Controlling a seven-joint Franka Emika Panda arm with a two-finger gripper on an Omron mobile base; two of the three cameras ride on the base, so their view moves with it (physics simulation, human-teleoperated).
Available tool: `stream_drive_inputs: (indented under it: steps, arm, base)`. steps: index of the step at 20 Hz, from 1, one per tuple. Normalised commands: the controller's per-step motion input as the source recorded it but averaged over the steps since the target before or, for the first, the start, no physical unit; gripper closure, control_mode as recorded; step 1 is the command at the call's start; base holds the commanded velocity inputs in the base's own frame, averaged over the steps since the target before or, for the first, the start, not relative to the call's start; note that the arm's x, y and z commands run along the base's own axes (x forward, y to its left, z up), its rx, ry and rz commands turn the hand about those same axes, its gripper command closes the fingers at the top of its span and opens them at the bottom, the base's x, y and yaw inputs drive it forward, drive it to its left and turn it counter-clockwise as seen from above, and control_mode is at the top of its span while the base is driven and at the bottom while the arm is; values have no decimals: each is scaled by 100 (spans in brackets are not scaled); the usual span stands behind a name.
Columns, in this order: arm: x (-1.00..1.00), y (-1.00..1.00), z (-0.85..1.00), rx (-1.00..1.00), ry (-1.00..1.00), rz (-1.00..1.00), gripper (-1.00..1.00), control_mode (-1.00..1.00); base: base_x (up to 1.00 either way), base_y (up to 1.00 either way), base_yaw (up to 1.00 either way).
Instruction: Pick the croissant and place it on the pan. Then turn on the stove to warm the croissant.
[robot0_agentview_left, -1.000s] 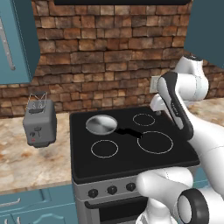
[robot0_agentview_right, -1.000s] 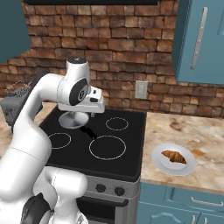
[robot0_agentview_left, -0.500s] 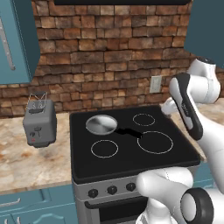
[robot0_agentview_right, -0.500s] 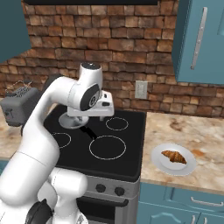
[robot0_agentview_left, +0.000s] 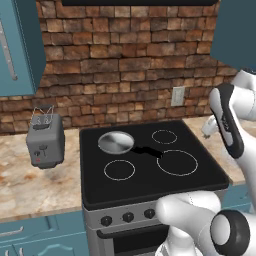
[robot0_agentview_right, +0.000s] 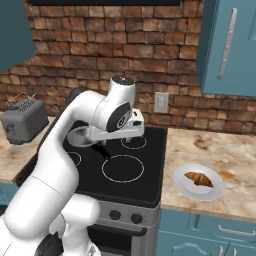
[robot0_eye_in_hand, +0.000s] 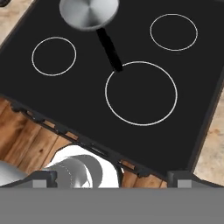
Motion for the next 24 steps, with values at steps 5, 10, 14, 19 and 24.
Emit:
stream_drive_inputs:
  steps: [5,10,14,19,24]
  arm:
    - [-5,-46,-13,0,0,10,-100,-100]
    - [-2,-39,-18,0,0,9,-100,-100]
    - [-2,-41,-19,0,0,6,-100,-100]
    - [-2,-37,-15,0,0,3,-100,-100]
    - [0,-36,-14,0,0,0,-100,-100]
  base:
    - [0,0,0]
    - [0,0,0]
    - [0,0,0]
    - [0,0,0]
    - [0,0,0]
